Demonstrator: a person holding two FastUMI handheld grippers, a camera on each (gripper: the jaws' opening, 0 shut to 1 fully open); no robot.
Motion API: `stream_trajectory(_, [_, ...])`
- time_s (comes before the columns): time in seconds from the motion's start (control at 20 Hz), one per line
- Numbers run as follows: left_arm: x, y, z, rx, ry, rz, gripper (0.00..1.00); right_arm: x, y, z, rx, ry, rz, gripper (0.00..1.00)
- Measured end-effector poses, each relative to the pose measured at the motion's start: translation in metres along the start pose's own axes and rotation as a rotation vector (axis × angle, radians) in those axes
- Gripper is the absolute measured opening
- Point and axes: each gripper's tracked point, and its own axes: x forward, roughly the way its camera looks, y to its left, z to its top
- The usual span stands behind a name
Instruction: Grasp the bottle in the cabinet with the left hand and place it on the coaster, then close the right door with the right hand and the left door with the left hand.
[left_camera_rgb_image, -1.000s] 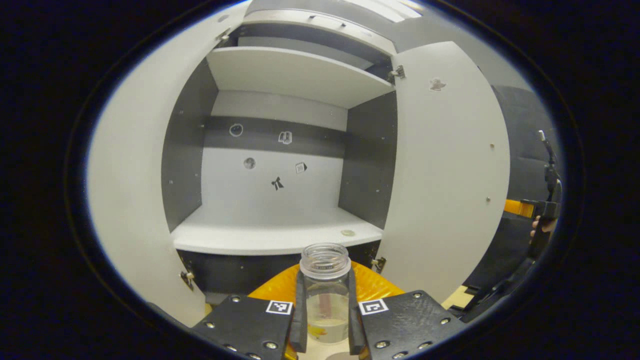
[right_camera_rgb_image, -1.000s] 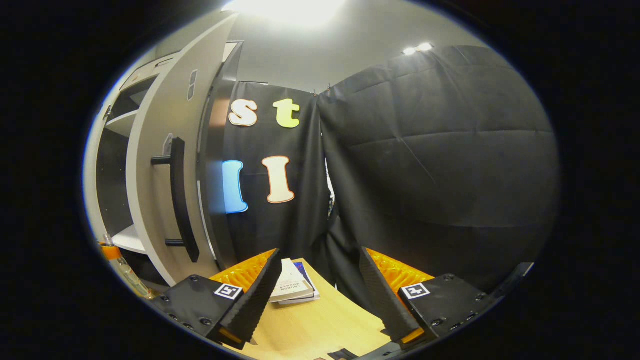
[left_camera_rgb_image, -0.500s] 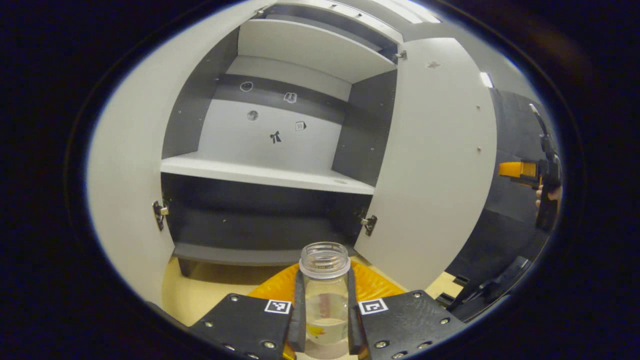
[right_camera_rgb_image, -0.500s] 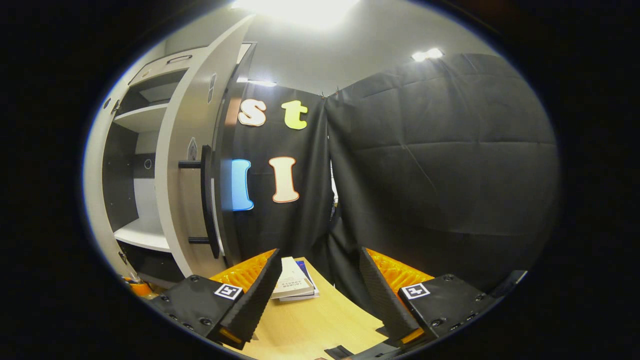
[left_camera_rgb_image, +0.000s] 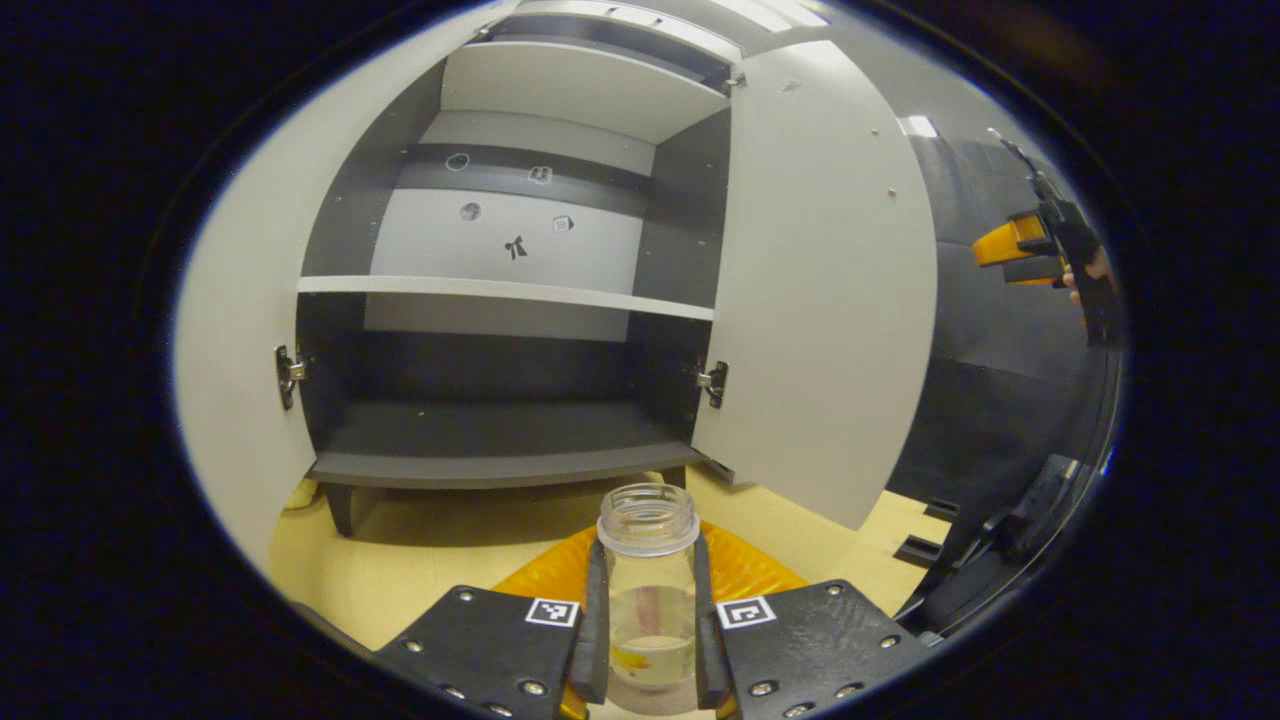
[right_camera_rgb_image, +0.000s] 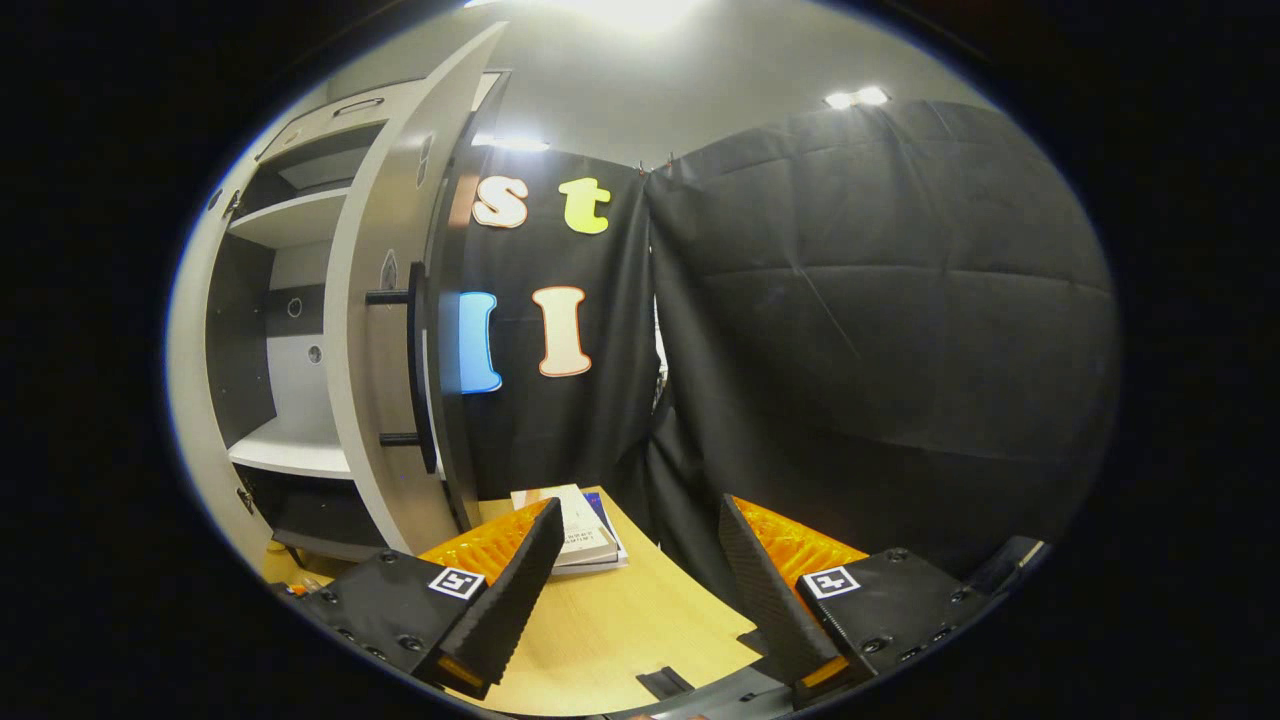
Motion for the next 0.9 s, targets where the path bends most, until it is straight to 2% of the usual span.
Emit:
stream_trajectory(0.05, [0.0,-0.003,-0.005,0.032,-0.001,-0.002,0.29,-0.001,-0.002,-0.002,0.004,0.008,-0.006,0.96])
stream_trajectory(0.1, [0.0,-0.006,-0.009,0.064,-0.001,-0.006,0.29,-0.003,-0.004,-0.003,0.002,0.014,-0.015,0.99])
stream_trajectory(0.15, [0.0,-0.011,-0.014,0.089,0.0,-0.013,0.33,-0.005,-0.005,-0.004,-0.009,0.016,-0.023,0.96])
stream_trajectory(0.2, [0.0,-0.014,-0.018,0.105,0.004,-0.018,0.37,-0.006,-0.006,-0.002,-0.023,0.013,-0.027,0.99])
stream_trajectory(0.3, [-0.004,-0.021,-0.025,0.119,0.009,-0.027,0.43,-0.009,-0.002,0.0,-0.044,0.008,-0.023,0.96])
stream_trajectory(0.35, [-0.006,-0.023,-0.027,0.124,0.007,-0.027,0.37,-0.01,0.0,-0.002,-0.045,0.009,-0.02,0.96])
stream_trajectory(0.45, [-0.009,-0.025,-0.029,0.129,0.008,-0.028,0.39,-0.011,0.002,-0.003,-0.036,0.013,-0.013,0.99])
stream_trajectory(0.5, [-0.01,-0.026,-0.028,0.131,0.005,-0.028,0.4,-0.011,0.003,-0.003,-0.031,0.016,-0.011,0.96])
stream_trajectory(0.55, [-0.011,-0.027,-0.031,0.13,0.006,-0.025,0.46,-0.011,0.005,-0.005,-0.027,0.018,-0.01,0.97])
stream_trajectory(0.7, [-0.014,-0.023,-0.031,0.11,0.013,-0.018,0.42,-0.015,0.009,-0.007,-0.031,0.028,-0.008,1.0])
stream_trajectory(0.75, [-0.017,-0.021,-0.03,0.099,0.015,-0.016,0.51,-0.018,0.008,-0.007,-0.035,0.027,-0.014,0.99])
stream_trajectory(0.9, [-0.022,-0.015,-0.025,0.056,0.024,-0.008,1.0,-0.022,0.007,-0.003,-0.022,0.022,-0.023,0.99])
